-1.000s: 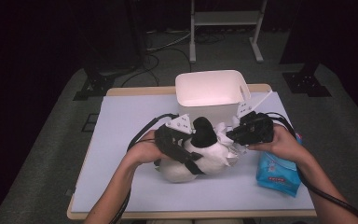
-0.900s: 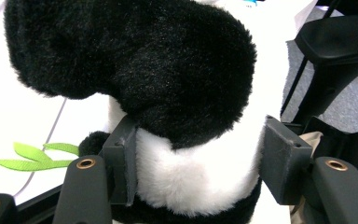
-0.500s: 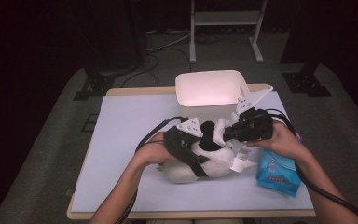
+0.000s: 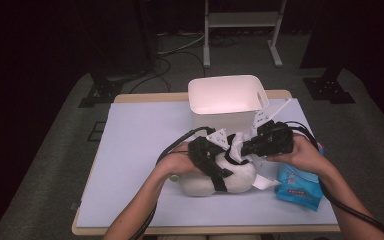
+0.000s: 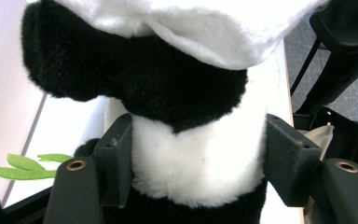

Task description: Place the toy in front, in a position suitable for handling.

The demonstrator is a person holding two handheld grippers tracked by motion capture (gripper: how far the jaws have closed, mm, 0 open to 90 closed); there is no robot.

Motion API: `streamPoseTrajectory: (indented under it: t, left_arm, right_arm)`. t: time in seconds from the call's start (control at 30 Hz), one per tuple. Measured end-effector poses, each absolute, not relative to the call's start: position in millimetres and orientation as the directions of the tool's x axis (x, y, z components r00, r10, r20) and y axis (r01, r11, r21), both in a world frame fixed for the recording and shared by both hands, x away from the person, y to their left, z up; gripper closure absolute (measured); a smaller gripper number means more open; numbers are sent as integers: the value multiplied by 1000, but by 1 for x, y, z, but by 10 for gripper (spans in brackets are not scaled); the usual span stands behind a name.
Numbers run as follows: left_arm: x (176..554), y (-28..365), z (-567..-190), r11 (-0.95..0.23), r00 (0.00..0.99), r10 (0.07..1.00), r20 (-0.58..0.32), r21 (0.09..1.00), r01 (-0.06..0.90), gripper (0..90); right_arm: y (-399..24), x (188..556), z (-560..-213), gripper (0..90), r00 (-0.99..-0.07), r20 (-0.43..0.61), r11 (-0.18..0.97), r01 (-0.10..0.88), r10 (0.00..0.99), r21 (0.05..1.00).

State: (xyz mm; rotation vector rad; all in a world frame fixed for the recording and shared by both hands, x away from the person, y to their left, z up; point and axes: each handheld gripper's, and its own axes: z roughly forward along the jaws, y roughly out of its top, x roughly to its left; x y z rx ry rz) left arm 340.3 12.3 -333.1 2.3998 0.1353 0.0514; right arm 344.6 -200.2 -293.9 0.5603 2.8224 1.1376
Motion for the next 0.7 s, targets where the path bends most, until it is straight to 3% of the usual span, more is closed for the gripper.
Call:
streamPoseTrajectory:
  t: [0.33,0.7]
  left_arm:
    - [340,18,-331,-728,992,130,7,679,90,233]
    - [332,68,-338,-688,978,211,-1,711,149,191]
  right_arm:
    - [-219,347,-312,808,-909,122,653,374,397,659]
    - [-216,346,-313,805,-910,123,652,373,396,661]
